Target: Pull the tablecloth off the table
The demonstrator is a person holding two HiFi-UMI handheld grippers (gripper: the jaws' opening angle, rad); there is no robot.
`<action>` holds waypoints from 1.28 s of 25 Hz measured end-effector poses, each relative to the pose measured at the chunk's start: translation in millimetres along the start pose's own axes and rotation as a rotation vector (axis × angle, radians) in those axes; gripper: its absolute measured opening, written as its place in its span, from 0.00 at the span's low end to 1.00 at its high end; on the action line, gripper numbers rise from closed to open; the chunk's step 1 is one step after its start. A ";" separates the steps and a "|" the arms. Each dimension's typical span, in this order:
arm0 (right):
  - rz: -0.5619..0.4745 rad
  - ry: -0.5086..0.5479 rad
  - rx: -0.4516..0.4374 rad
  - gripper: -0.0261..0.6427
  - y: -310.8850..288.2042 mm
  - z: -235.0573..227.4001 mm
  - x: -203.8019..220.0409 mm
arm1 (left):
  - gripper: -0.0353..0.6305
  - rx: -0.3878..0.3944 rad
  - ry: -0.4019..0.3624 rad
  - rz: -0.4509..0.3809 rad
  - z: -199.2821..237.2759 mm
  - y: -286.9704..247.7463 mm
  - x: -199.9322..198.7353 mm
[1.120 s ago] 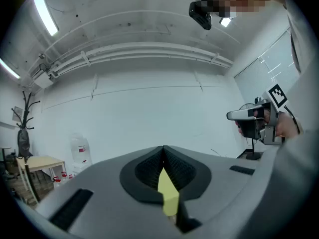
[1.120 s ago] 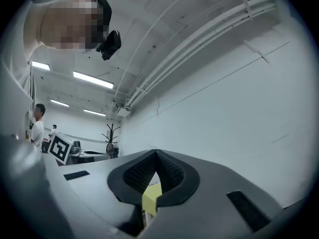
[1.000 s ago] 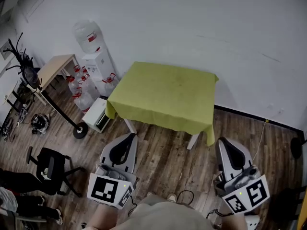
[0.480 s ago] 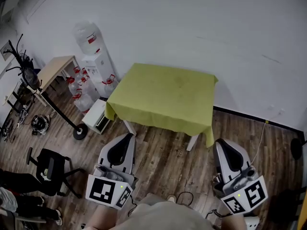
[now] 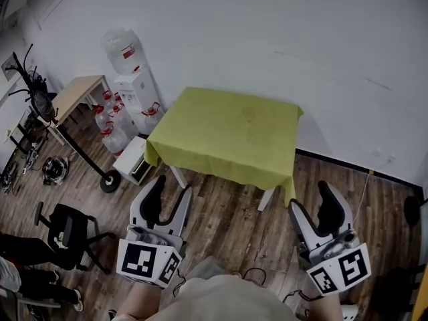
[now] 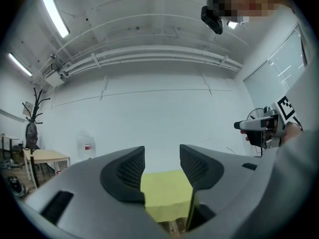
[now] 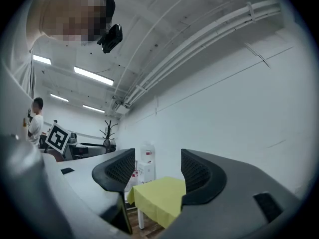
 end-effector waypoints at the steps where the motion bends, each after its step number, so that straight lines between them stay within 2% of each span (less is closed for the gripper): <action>1: 0.001 0.003 0.006 0.48 -0.3 -3.7 0.4 | 0.41 -0.011 0.000 0.006 1.6 -0.7 0.8; 9: -0.005 -0.001 0.014 0.48 -20.5 -21.2 14.1 | 0.41 -0.035 -0.016 0.010 9.8 -18.2 11.8; 16: 0.029 -0.010 0.025 0.48 -62.7 -36.8 39.9 | 0.40 -0.050 0.014 0.001 35.3 -54.9 34.4; 24: 0.068 -0.018 0.086 0.48 -145.5 -65.5 59.0 | 0.39 -0.006 0.020 0.039 81.9 -144.2 48.7; 27: 0.093 0.000 0.102 0.48 -184.2 -74.8 62.2 | 0.40 0.014 0.021 0.063 104.3 -186.5 52.5; 32: 0.145 -0.027 0.126 0.48 -248.7 -97.2 71.4 | 0.40 0.069 0.016 0.112 138.8 -260.2 63.7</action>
Point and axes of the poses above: the fingertips, and each gripper's own axes: y backward along the fingers, z to its left, x out of its underside, the point moved 8 cm from there along y, backward along the fingers, and after that the axes turned 8 degrees about z, right-handed, at the moved point
